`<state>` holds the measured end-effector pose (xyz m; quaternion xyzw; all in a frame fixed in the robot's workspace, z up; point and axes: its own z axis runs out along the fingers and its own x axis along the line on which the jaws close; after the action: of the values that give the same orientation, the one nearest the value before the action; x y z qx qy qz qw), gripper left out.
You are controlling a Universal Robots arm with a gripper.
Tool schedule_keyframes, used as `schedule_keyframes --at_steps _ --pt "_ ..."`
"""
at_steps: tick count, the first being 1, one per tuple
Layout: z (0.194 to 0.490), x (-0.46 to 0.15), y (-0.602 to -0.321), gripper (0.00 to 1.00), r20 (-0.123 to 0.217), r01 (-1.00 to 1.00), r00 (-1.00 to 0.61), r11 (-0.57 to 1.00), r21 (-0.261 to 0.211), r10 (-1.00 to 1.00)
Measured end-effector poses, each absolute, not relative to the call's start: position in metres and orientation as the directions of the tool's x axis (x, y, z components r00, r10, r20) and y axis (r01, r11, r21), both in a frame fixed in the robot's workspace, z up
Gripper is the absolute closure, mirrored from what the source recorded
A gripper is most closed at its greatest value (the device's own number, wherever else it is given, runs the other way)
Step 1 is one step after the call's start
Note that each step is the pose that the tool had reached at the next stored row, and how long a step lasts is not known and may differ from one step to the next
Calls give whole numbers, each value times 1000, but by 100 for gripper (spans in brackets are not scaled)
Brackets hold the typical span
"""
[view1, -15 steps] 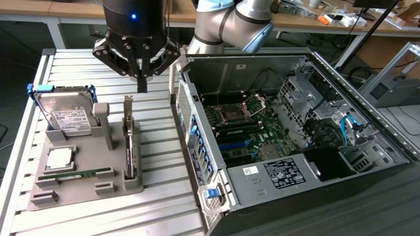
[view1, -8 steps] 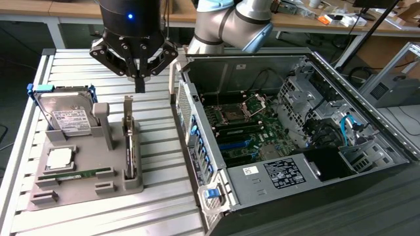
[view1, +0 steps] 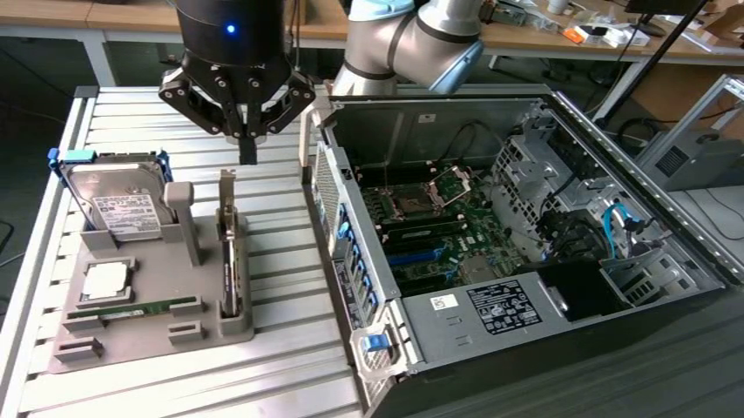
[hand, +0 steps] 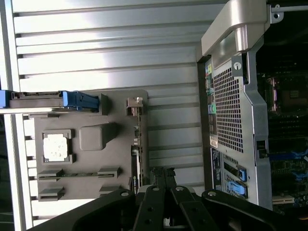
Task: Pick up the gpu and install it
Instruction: 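Pick up the gpu and move the gpu toward the slot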
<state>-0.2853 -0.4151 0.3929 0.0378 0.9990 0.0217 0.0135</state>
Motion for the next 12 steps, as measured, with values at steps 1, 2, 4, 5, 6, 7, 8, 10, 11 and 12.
schedule_keyframes --at_steps 1,2,4,5,6,7,8,10,11,12 --pt "393 -285 -415 89 -25 75 -997 996 44 76" --pt "393 -285 -415 89 -25 75 -997 996 44 76" --pt "393 -285 -415 84 -25 75 -997 996 44 76" --pt "393 -285 -415 77 -25 75 -997 996 44 76" --pt "393 -285 -415 77 -25 75 -997 996 44 76" --pt "393 -285 -415 71 -25 75 -997 996 44 76" --pt "393 -285 -415 71 -25 75 -997 996 44 76" --pt "393 -285 -415 64 -25 75 -997 996 44 76" --pt "393 -285 -415 64 -25 75 -997 996 44 76" --pt "393 -285 -415 64 -25 75 -997 996 44 76"
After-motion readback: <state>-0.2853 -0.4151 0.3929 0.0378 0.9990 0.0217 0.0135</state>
